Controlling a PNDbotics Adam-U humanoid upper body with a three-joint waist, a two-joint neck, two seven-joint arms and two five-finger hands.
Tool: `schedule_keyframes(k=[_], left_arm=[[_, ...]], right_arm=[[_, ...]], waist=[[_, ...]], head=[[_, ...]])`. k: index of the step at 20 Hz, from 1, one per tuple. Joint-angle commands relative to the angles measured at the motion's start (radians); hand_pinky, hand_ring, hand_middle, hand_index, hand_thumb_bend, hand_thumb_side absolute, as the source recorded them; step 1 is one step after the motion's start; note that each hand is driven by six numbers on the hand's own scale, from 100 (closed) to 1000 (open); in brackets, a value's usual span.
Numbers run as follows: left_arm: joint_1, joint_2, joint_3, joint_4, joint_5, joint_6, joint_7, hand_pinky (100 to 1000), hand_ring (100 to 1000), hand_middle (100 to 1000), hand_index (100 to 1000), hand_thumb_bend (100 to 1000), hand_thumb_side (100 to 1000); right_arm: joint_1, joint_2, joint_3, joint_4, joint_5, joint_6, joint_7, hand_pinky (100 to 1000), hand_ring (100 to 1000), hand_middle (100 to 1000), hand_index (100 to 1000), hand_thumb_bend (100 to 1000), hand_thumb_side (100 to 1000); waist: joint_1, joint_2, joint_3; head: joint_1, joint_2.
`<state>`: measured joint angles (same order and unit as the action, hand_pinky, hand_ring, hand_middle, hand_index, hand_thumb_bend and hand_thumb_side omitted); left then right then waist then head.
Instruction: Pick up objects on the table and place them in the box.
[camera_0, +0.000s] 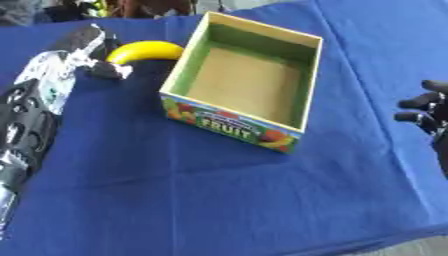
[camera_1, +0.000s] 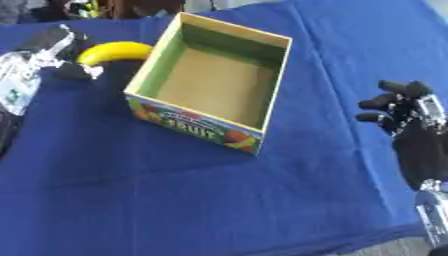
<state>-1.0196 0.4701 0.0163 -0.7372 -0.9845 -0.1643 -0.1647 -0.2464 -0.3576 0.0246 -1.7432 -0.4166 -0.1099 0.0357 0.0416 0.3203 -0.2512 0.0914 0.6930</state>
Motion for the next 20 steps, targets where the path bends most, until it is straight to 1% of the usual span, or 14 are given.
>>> schedule_keyframes(k=[1, 8, 12, 16, 20], left_arm=[[-0.014, 0.041, 0.009, -0.028, 0.028, 0.003, 0.010, 485, 448, 421, 578, 100, 373], [-0.013, 0.058, 0.017, -0.073, 0.125, 0.013, -0.020, 475, 436, 405, 567, 100, 406], [-0.007, 0.073, 0.026, -0.115, 0.199, 0.020, -0.059, 472, 432, 398, 563, 100, 443], [-0.002, 0.089, 0.033, -0.169, 0.274, 0.030, -0.097, 470, 428, 394, 560, 100, 455], [-0.003, 0.094, 0.039, -0.238, 0.346, 0.033, -0.130, 466, 421, 383, 554, 100, 488]], right_arm=[[-0.007, -0.015, -0.011, -0.008, -0.005, -0.003, 0.001, 634, 678, 542, 765, 100, 792], [-0.001, -0.015, -0.015, -0.007, -0.007, -0.003, -0.002, 634, 678, 541, 765, 100, 791], [0.005, -0.016, -0.019, -0.007, -0.008, -0.005, -0.005, 634, 678, 541, 765, 100, 790], [0.012, -0.016, -0.022, -0.006, -0.008, -0.007, -0.008, 634, 678, 541, 765, 100, 790], [0.015, -0.017, -0.024, -0.006, -0.010, -0.008, -0.009, 634, 678, 541, 765, 100, 789]], waist=[[-0.003, -0.026, 0.003], [-0.007, -0.036, 0.013], [-0.012, -0.043, 0.020], [-0.017, -0.049, 0.028], [-0.022, -0.056, 0.033]], head=[[-0.006, 0.004], [-0.016, 0.006], [-0.024, 0.006], [-0.032, 0.007], [-0.037, 0.006]])
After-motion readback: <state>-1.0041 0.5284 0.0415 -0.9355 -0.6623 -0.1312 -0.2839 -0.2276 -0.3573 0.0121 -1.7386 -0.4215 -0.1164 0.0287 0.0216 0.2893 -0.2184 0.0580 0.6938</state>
